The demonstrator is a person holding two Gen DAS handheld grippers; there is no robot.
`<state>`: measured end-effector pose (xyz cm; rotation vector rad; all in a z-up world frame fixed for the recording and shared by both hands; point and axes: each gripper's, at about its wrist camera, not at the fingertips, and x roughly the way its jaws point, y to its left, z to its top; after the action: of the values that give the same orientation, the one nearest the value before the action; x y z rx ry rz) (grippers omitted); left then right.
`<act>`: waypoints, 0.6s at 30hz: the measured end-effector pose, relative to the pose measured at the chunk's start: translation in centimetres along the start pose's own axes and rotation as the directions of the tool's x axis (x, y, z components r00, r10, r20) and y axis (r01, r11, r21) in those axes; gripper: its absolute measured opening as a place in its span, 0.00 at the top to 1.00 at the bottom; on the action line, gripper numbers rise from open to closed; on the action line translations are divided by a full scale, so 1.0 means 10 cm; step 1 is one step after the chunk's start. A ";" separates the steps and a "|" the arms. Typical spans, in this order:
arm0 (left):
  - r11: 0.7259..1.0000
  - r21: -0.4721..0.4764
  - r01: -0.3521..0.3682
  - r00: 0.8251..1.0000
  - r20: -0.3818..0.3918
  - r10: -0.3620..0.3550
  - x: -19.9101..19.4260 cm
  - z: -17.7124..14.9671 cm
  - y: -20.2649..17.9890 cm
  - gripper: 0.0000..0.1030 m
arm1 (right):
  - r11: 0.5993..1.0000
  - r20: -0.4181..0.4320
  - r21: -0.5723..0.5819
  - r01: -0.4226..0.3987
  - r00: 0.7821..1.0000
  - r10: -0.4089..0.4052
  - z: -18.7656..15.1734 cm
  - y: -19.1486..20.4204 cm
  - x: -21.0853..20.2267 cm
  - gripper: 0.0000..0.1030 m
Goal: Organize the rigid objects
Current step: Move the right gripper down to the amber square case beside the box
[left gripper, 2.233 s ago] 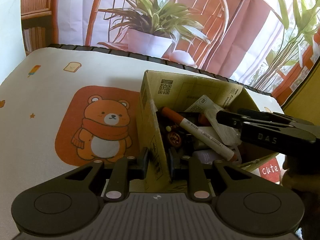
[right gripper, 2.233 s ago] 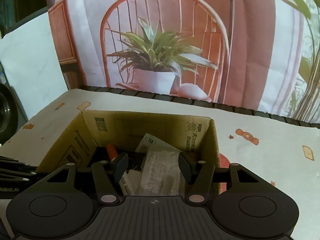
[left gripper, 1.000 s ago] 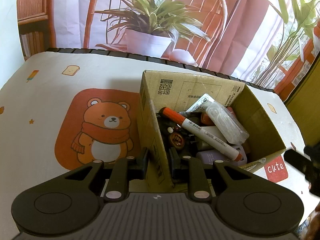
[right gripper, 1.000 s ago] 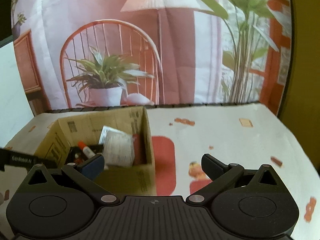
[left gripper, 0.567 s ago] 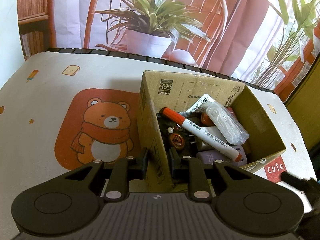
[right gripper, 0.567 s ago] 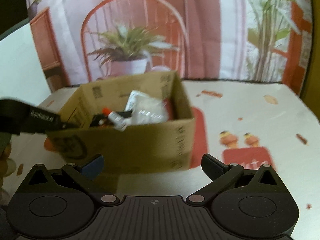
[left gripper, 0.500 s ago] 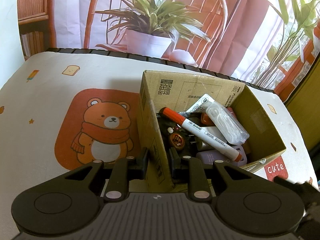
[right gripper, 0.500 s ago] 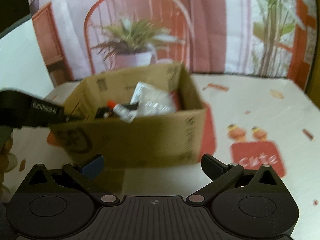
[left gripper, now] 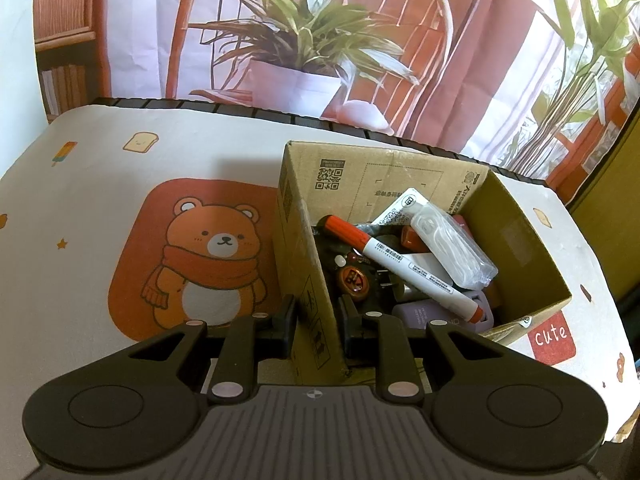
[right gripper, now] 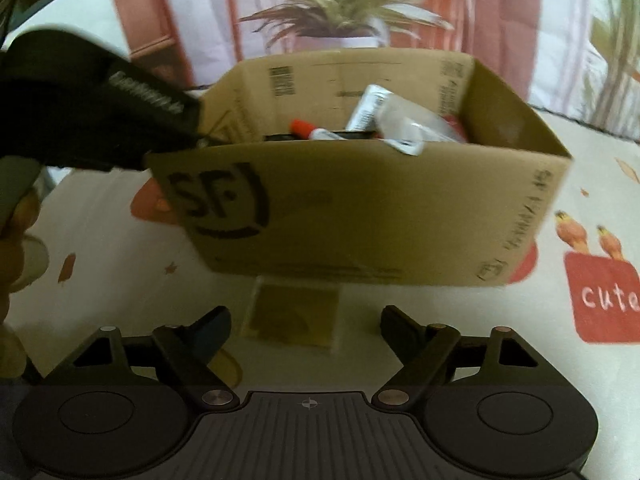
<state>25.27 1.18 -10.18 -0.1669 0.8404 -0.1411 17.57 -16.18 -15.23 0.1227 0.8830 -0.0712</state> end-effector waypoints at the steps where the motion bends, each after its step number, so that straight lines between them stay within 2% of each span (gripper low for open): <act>1: 1.000 0.000 0.000 1.000 0.000 0.000 0.00 0.00 0.00 0.77 | 1.000 0.003 -0.002 0.000 1.000 0.000 0.01 0.01 0.01 0.23; 10: 1.000 0.000 0.001 1.000 0.001 -0.001 0.00 -0.01 0.00 0.77 | 0.999 0.010 -0.029 0.043 0.999 -0.042 0.04 0.13 0.11 0.20; 18: 1.000 0.001 0.000 1.000 0.001 0.000 0.00 -0.01 0.01 0.77 | 0.996 0.018 -0.052 0.074 0.997 -0.073 0.02 0.07 0.07 0.38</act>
<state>25.20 1.23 -10.22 -0.1666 0.8398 -0.1416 18.20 -15.51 -15.57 0.0403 0.8727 -0.1169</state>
